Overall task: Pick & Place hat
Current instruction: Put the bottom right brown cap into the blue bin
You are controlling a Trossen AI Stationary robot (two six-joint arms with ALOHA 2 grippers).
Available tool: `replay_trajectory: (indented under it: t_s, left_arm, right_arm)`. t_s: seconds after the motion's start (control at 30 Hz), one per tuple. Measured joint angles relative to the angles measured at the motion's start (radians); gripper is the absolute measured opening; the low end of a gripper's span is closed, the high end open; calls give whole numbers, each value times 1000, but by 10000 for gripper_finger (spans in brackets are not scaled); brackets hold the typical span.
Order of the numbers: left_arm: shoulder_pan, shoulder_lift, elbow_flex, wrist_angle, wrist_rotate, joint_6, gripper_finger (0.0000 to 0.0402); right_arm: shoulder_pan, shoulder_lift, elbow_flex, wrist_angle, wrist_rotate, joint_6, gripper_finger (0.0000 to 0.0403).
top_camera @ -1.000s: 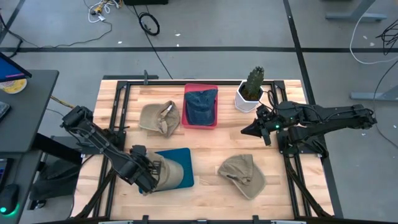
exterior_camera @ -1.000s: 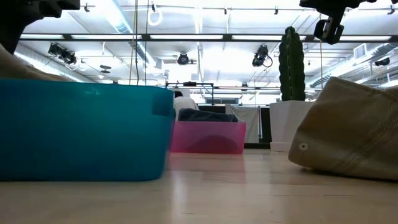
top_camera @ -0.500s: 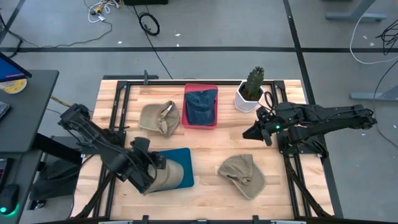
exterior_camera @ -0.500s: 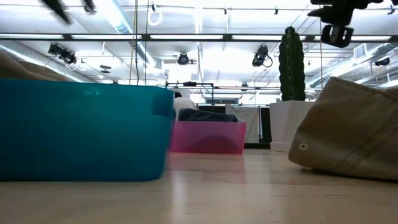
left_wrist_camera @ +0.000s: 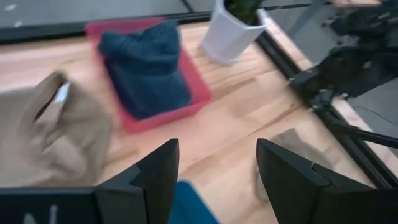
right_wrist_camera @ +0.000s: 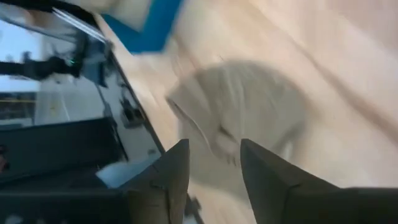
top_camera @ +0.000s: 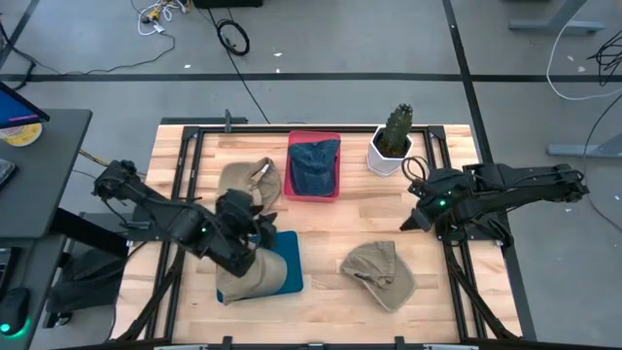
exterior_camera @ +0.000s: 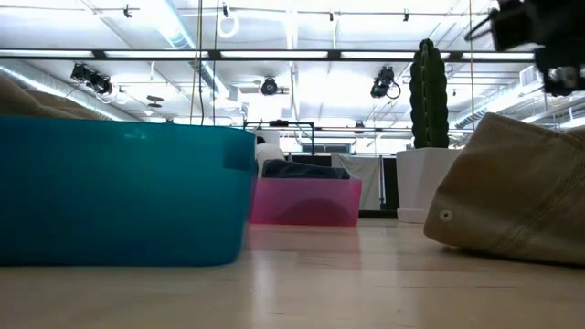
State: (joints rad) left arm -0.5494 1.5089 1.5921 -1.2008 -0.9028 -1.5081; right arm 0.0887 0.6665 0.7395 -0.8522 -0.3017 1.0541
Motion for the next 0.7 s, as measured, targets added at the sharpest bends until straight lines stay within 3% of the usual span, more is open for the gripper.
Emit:
replay_trajectory:
  t_s: [0.2,0.37,0.53,0.7]
  left_arm:
    - [77,4,0,250,6,346,216]
    - [159,4,0,283,6,455,216]
    - [224,4,0,284,63,647,216]
    - [259,4,0,297,194,909,216]
  right_arm:
    - [114,1,0,-113,-32,124,146]
    - [220,7,0,-117,-34,236,154]
    - [307,38,0,-116,42,345,198]
    - [386,88,0,-115,148,420,254]
